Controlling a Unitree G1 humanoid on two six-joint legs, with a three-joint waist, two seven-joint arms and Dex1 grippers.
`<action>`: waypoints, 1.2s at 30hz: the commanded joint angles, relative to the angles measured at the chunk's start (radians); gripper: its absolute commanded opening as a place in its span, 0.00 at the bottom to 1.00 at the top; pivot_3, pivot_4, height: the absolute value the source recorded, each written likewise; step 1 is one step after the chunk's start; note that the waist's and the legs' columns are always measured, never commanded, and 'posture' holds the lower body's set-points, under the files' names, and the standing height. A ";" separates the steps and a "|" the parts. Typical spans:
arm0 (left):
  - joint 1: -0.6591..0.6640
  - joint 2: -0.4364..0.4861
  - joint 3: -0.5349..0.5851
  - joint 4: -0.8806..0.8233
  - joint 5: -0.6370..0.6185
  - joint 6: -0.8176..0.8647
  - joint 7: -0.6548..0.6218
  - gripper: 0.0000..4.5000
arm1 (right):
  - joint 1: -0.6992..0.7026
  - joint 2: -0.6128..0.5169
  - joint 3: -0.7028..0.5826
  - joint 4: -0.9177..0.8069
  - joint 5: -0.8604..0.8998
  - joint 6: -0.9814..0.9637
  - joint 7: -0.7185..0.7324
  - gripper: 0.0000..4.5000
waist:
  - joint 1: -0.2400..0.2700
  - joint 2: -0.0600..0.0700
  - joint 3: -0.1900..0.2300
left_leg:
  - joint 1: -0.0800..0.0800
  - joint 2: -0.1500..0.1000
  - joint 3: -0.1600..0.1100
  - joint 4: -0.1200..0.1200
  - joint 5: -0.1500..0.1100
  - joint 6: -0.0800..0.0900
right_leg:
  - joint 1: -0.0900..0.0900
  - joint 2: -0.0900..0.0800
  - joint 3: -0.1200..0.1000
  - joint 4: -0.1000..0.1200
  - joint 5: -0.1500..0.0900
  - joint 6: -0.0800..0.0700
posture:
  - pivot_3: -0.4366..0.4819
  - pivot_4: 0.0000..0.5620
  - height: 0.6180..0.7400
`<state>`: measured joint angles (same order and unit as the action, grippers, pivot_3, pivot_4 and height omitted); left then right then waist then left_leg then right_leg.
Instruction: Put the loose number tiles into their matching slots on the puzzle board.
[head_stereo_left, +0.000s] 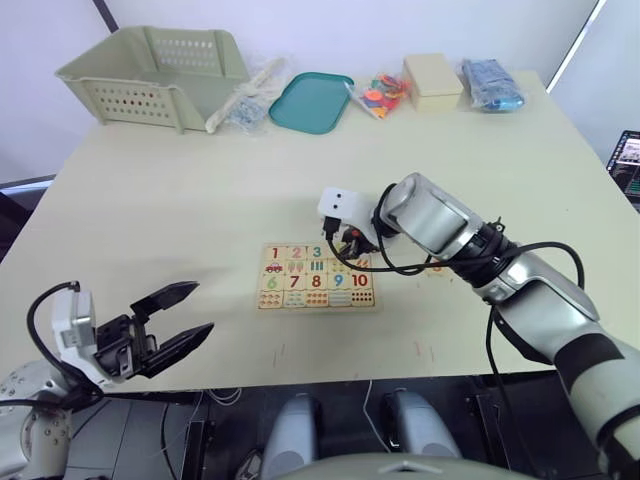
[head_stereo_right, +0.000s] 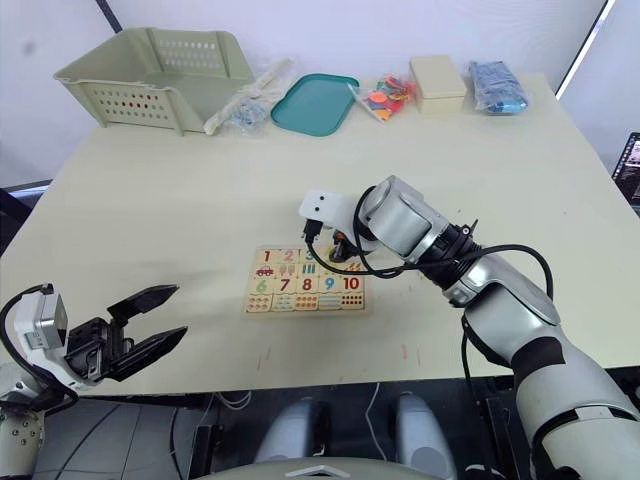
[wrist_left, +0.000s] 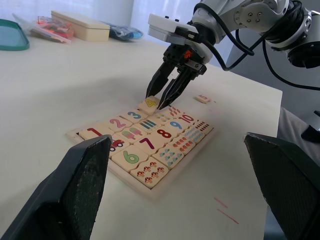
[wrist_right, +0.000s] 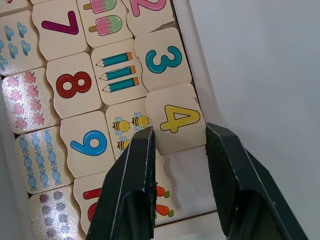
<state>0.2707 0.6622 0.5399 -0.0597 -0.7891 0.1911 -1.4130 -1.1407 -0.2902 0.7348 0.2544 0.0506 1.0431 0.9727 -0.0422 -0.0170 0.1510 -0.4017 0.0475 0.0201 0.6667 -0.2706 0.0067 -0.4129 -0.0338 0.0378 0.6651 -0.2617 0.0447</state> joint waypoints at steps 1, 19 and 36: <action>0.003 0.003 0.018 -0.027 -0.022 -0.001 -0.002 1.00 | -0.004 0.007 -0.009 -0.004 -0.013 -0.017 0.004 0.20 | 0.000 0.000 0.000 | 0.000 0.000 0.000 0.000 0.000 0.000 | 0.000 0.000 0.000 0.000 0.000 0.000 | 0.48 0.27 1.00; 0.008 0.000 0.014 -0.028 -0.017 -0.008 -0.001 1.00 | 0.006 0.017 -0.004 0.019 -0.039 -0.034 0.017 0.20 | 0.000 0.000 0.000 | 0.000 0.000 0.000 0.000 0.000 0.000 | 0.000 0.000 0.000 0.000 0.000 0.000 | 0.48 0.27 1.00; -0.004 0.002 0.008 -0.019 -0.012 -0.009 -0.004 1.00 | 0.016 0.013 -0.012 0.014 -0.064 -0.051 0.033 0.20 | 0.000 0.000 0.000 | 0.000 0.000 0.000 -0.001 0.000 0.000 | 0.000 0.000 0.000 0.000 0.000 0.000 | 0.48 0.27 1.00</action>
<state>0.2690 0.6619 0.5397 -0.0597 -0.7888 0.1907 -1.4119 -1.1256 -0.2753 0.7348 0.2851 -0.0071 0.9997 1.0005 -0.0424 -0.0169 0.1511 -0.4017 0.0476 0.0201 0.6661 -0.2706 0.0066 -0.4131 -0.0340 0.0378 0.6647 -0.2617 0.0447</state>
